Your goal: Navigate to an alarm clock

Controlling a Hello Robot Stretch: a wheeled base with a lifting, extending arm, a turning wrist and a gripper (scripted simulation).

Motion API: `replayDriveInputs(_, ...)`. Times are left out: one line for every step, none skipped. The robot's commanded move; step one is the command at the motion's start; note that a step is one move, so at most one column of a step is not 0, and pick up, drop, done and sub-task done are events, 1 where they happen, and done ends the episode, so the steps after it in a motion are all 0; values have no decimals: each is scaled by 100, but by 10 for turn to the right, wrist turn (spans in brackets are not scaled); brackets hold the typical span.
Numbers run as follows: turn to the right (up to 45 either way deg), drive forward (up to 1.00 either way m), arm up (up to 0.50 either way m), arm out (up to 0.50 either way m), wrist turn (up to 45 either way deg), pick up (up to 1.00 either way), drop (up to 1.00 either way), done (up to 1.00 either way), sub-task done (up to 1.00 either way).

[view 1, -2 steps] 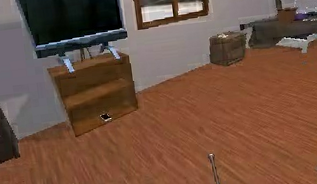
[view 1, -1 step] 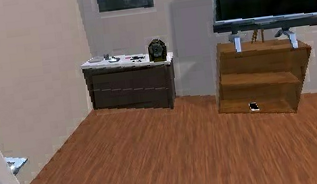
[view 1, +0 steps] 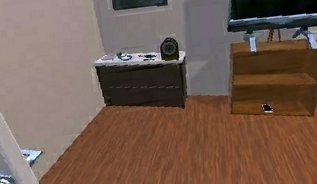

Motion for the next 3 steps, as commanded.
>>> replayDriveInputs(0, 75, 0, 0, 0, 0, 0, 0, 0)
replayDriveInputs(-30, 0, 0, 0, 0, 0, 0, 0, 0)
replayDriveInputs(0, 95, 0, 0, 0, 0, 0, 0, 0)
